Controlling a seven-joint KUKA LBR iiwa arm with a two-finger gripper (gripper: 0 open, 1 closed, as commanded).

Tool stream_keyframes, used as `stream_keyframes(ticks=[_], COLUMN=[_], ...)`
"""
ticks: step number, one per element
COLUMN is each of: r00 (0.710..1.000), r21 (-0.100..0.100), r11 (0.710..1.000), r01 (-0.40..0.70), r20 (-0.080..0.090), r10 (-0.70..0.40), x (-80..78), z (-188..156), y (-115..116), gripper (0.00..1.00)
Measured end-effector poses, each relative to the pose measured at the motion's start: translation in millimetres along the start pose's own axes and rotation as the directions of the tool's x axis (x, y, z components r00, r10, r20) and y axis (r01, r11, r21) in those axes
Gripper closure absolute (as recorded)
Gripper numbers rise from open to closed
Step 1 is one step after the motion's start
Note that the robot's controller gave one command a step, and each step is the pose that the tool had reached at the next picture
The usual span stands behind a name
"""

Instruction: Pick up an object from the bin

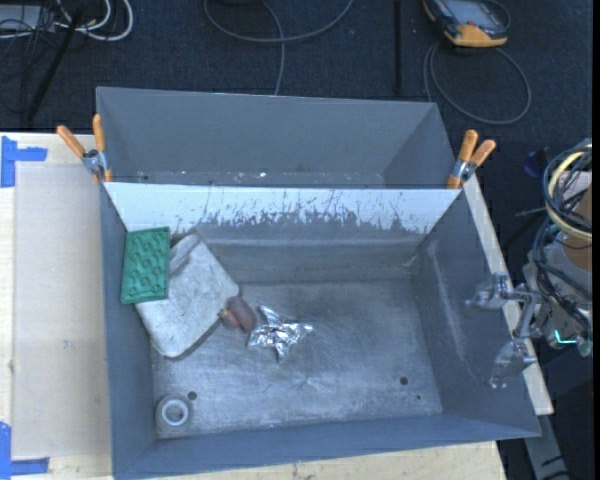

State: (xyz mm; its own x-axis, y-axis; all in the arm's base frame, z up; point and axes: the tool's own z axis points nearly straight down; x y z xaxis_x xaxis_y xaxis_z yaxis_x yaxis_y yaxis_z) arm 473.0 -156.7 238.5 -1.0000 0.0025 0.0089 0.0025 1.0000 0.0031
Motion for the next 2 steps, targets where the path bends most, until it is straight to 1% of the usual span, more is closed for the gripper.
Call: stream_keyframes(ticks=[1,2], r00=[0.998,0.99], r21=[-0.001,0.0], r11=[0.998,0.99], r01=[0.062,0.138], r20=[0.001,0.01], r10=[-0.062,-0.138], x=[-47.8,-58.8], z=[129,123], y=[82,174], gripper=[0.0,0.0])
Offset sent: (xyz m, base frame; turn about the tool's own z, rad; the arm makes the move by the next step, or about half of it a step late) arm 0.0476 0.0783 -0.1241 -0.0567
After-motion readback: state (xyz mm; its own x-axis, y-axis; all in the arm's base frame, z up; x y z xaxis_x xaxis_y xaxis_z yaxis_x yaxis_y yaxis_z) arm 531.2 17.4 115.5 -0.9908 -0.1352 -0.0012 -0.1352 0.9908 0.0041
